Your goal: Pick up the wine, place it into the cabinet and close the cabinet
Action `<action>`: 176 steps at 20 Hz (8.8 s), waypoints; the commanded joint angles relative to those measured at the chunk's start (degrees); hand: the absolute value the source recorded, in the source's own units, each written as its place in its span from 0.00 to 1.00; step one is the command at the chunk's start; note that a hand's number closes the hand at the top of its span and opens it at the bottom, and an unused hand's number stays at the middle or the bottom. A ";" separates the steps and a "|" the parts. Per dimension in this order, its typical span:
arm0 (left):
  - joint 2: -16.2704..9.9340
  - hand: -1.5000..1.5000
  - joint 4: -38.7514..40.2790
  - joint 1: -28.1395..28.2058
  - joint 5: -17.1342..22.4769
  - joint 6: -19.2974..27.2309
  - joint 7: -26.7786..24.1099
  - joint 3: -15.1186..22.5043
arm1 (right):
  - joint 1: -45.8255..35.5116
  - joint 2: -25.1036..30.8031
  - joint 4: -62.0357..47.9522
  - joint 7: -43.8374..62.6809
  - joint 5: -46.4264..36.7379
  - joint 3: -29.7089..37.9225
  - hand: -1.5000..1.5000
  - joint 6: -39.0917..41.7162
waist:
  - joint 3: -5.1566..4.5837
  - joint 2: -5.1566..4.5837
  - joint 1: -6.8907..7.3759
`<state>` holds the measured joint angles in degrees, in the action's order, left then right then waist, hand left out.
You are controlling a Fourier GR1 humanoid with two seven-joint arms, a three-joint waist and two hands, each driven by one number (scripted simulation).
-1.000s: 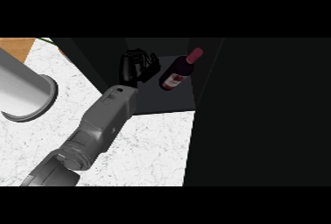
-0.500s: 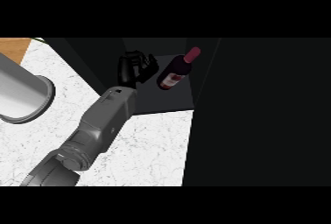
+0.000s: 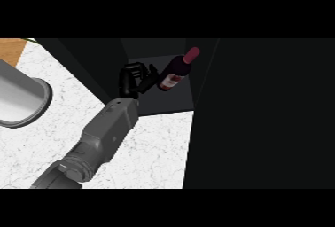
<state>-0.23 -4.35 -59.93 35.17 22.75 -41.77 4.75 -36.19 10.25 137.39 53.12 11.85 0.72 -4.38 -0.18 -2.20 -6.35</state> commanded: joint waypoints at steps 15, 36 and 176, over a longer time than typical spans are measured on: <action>0.23 1.00 -0.58 9.00 4.46 -6.86 -2.04 0.93 | 0.61 -1.83 1.29 -0.02 2.73 -1.85 0.00 0.82 | -0.15 0.11 -4.19; 0.23 1.00 -4.08 5.83 8.56 0.72 -1.07 5.24 | 3.03 -1.73 0.05 -2.64 4.81 0.29 0.00 3.33 | -0.02 -0.11 -4.23; -30.33 1.00 -118.56 67.75 -0.86 -1.06 19.30 38.49 | -0.88 -1.45 2.12 3.81 9.37 -12.40 1.00 -0.37 | 0.05 2.49 7.90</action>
<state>-25.71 -119.49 3.98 32.13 26.16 -20.79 45.11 -35.79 11.54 137.54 53.84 12.68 -8.71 -4.84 0.18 0.17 0.83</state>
